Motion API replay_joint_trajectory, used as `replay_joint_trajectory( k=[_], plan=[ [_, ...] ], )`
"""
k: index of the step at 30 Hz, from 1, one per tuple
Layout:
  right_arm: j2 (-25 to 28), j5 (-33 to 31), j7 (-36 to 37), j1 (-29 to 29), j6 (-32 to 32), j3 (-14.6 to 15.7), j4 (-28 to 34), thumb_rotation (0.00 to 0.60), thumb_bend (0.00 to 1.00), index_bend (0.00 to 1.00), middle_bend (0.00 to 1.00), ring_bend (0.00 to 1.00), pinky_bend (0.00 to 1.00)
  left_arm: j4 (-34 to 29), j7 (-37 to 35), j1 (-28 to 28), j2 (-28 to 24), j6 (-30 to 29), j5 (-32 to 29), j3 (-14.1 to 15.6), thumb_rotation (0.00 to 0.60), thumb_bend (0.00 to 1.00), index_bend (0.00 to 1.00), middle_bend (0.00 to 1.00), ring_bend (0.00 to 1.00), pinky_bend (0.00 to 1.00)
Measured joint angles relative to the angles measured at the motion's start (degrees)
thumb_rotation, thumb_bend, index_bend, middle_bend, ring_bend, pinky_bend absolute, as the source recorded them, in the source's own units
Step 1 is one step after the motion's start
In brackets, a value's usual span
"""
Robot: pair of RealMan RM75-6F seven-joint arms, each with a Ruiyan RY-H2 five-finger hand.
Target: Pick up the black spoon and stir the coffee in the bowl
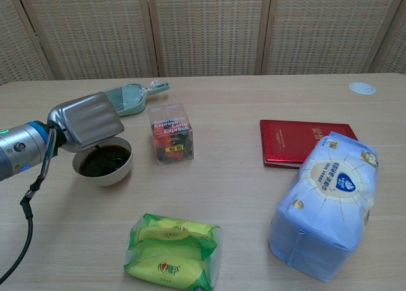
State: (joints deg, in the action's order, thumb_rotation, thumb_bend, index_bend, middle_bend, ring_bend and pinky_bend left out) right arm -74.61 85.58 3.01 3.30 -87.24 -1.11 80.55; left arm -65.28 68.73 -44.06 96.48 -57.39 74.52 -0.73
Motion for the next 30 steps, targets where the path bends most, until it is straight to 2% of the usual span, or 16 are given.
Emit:
replay_joint_trajectory(
  k=[16,24,30],
  plan=[
    [0.19,-0.64,-0.26,0.2,0.07,-0.16,0.19,0.6,0.24,0.08,0.03,0.0,0.0,2.9,0.67,-1.8,2.41,0.91,-2.65,-2.83,0.6,0.4,0.7,0.82,0.72,0.71],
    [0.37,-0.74,-0.42,0.45,-0.14,-0.14,0.38,0.6,0.24,0.08,0.03,0.0,0.0,0.22,0.4,-2.11,2.74,0.4,-1.51,-2.14,0.6,0.4,0.7,0.82,0.72,0.71],
    [0.3,-0.6,-0.54,0.25,0.1,-0.16,0.38,0.6,0.24,0.08,0.03,0.0,0.0,-1.64,0.55,-1.12,0.43,-0.39,-1.17,-1.01,0.6,0.4,0.7,0.82,0.72,0.71]
  ],
)
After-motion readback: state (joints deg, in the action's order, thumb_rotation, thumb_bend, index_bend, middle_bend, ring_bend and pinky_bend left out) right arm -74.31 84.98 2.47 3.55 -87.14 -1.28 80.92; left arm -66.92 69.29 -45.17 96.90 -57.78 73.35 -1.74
